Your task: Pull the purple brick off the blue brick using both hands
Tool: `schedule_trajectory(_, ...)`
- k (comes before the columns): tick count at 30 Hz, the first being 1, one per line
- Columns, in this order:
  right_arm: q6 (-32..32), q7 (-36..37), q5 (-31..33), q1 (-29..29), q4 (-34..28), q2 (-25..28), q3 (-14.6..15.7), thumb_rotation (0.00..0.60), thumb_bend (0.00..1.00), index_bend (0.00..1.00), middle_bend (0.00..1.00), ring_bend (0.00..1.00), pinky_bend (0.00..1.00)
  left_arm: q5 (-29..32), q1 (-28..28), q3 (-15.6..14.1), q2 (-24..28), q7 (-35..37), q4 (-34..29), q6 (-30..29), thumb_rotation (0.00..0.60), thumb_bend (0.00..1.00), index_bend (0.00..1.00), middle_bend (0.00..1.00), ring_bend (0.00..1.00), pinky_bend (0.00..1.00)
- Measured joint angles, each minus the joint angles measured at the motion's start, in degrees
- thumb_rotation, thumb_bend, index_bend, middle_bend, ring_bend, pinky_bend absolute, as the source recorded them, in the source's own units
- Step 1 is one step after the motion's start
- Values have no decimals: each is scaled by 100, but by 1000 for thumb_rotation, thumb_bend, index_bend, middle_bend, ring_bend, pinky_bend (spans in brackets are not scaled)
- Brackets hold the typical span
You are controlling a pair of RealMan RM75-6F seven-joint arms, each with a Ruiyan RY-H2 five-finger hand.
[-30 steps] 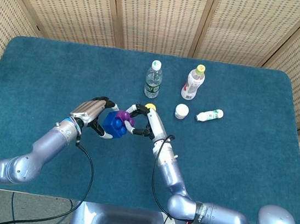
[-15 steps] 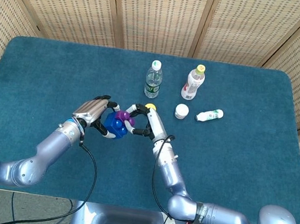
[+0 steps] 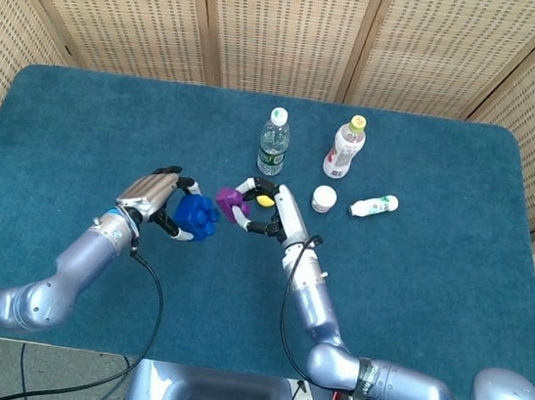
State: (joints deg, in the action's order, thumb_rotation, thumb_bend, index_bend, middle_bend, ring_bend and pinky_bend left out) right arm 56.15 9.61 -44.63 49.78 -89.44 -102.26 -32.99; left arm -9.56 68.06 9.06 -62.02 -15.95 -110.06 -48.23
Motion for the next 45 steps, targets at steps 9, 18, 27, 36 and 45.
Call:
schedule_trajectory(9,7,-185,-37,-114,-50,388,84,600,446,664,684,398,173,-562,-433,-273,399,71,217,253,600,198,526,373,0,0)
schedule_trajectory(18,27,-888,-767,-231,316,722,878,600,446,664,684,398,172,-1579,-1007,-704,526,-71,569,-47,600,212,487,320,0,0)
schedule_trajectory(27,178,-1825,-1906,-303,1032,875,1855,600,99,293,223,136,66,-2311,-1563,-977,119,-93,1244,-287,600,133,110,19,0,0)
schedule_trajectory(36,76,-2825,-2027,-334,1001,1142,2223,600,0,120,36,0,0,-2768,-1833,-838,-94,205,1445,-150,600,0,0,0,0,0)
schedule_trajectory(45,846,-2413,-2767,-796,202,1947,2296,600,0,109,6,0,0,-3879,-2497,-574,459,1304,986,-458,600,0,0,0,0,0)
